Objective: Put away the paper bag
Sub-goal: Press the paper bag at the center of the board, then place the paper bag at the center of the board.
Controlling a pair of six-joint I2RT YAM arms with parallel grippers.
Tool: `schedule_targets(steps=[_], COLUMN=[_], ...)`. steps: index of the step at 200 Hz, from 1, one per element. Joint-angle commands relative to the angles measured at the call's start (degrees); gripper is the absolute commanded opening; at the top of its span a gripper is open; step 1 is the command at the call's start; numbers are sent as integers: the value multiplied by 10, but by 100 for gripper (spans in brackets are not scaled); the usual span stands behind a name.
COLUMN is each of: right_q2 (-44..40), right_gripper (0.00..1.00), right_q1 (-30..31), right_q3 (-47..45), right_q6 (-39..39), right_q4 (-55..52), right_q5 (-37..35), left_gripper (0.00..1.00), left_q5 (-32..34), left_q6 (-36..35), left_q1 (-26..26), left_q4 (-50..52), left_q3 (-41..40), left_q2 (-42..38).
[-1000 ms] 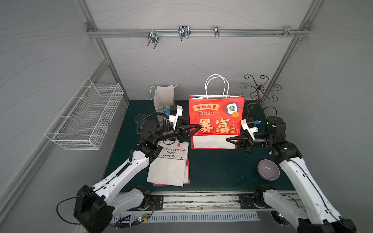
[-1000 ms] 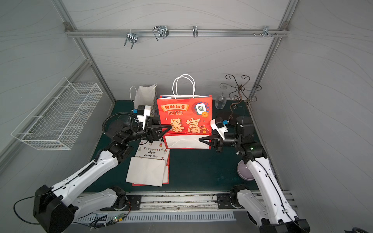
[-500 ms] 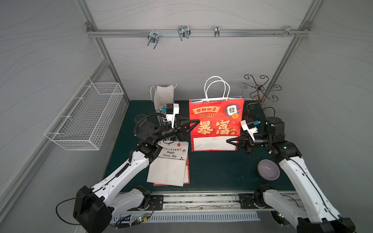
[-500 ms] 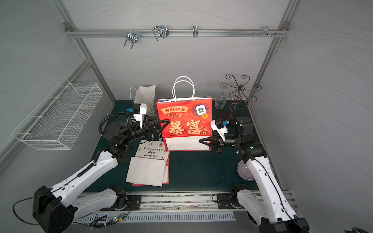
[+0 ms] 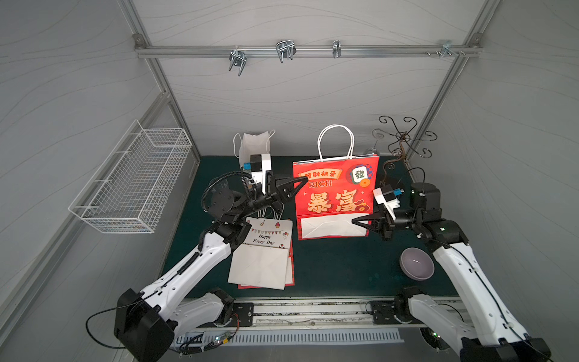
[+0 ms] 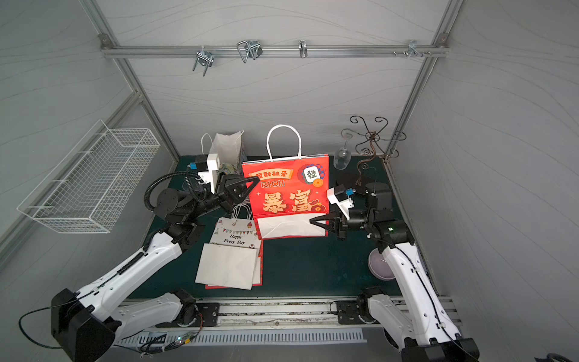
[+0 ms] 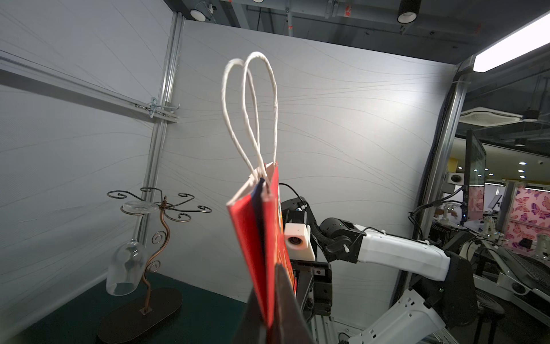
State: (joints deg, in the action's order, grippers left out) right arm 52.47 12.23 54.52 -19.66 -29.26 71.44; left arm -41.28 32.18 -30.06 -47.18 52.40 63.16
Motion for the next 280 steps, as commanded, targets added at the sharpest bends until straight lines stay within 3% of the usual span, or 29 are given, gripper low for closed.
schedule_targets(steps=[1, 25, 49, 95, 107, 117, 122, 125, 145, 159, 176, 199, 237, 280], right_q2=[2, 3, 7, 13, 15, 15, 15, 14, 12, 6, -5, -16, 11, 141], right_gripper=[0, 0, 0, 0, 0, 0, 0, 0, 0, 0, 0, 0, 0, 0], right_q1=[-3, -3, -3, -3, -2, 0, 2, 3, 20, 53, 118, 221, 390, 530], right_q3=[3, 5, 10, 18, 20, 20, 19, 18, 8, -3, -16, -33, -35, -5], right_q6=[-13, -17, -19, -17, -8, 9, 20, 29, 83, 134, 184, 255, 353, 402], right_q4=[-25, -35, -43, -50, -49, -47, -47, -47, -54, -51, -38, 9, 103, 244], right_q5=[9, 9, 6, 8, 7, -7, -22, -34, -88, -144, -229, -330, -447, -500], left_gripper=[35, 36, 0, 0, 39, 61, 93, 99, 100, 100, 100, 100, 100, 100], left_q5=[25, 37, 51, 63, 83, 109, 129, 142, 245, 356, 487, 600, 687, 710], left_q6=[13, 17, 26, 47, 45, 38, 32, 29, -34, -54, -67, -93, -116, -112], left_q1=[0, 1, 0, 0, 1, 0, 1, 0, 0, 0, 1, 2, 3, 2], left_q4=[-60, -64, -83, -107, -92, -67, -43, -28, 118, 189, 280, 396, 536, 655], left_q3=[33, 46, 45, 39, 34, 27, 23, 21, 13, -6, -23, -25, 4, 68], left_q2=[-5, -6, -7, -6, -11, -20, -27, -31, -74, -112, -159, -221, -293, -336])
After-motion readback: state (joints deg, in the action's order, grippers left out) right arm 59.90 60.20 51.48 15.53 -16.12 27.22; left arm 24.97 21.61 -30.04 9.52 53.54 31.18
